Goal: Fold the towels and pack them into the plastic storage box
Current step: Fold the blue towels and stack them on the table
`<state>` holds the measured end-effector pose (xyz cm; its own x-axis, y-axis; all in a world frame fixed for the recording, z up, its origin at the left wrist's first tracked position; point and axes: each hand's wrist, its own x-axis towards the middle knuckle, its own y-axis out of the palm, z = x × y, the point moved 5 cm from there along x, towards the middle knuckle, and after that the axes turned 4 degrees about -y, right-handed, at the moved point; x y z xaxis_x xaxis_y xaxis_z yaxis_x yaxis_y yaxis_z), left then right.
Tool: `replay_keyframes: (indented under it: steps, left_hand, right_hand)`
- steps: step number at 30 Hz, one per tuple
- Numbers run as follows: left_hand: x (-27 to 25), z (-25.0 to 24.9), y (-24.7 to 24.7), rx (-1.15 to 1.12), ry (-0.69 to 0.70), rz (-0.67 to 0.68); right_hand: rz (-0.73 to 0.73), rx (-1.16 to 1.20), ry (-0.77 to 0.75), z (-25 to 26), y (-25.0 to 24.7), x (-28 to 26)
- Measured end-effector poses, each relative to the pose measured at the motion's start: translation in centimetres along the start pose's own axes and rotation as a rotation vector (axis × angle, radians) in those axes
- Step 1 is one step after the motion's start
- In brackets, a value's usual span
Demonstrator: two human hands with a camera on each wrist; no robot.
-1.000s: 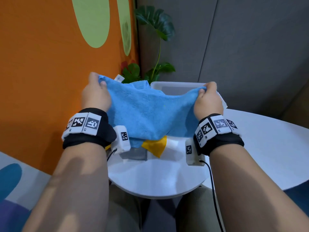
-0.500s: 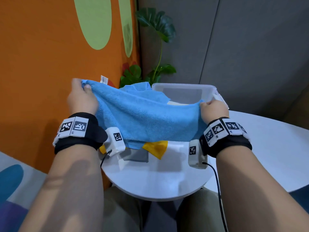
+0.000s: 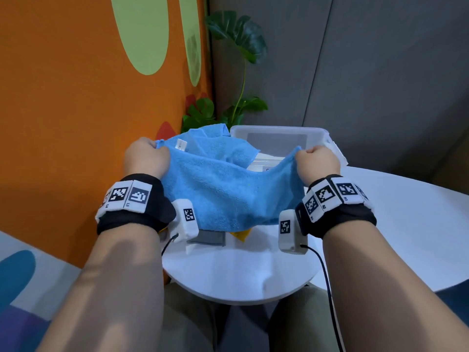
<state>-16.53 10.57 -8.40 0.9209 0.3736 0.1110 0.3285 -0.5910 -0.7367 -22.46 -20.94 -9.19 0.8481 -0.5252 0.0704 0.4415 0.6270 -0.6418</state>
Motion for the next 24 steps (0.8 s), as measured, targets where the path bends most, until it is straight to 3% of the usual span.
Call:
replay_keyframes:
  steps: [5,12,24]
  left_hand:
    - [-2.1,-3.2,1.5,-0.113,0.069,0.081]
    - [-4.9,-6.5,3.8,-0.265,0.229,0.312]
    - [-6.4,-7.7,4.3,-0.402,0.204,0.518]
  right_hand:
    - [0.147,0.167,-0.083,2.8,2.4,-1.4]
    - [0.329,0.428,-0.040,4.6,4.3,-3.6]
    - [0.283,0.252,-0.231,5.3,4.6,-3.1]
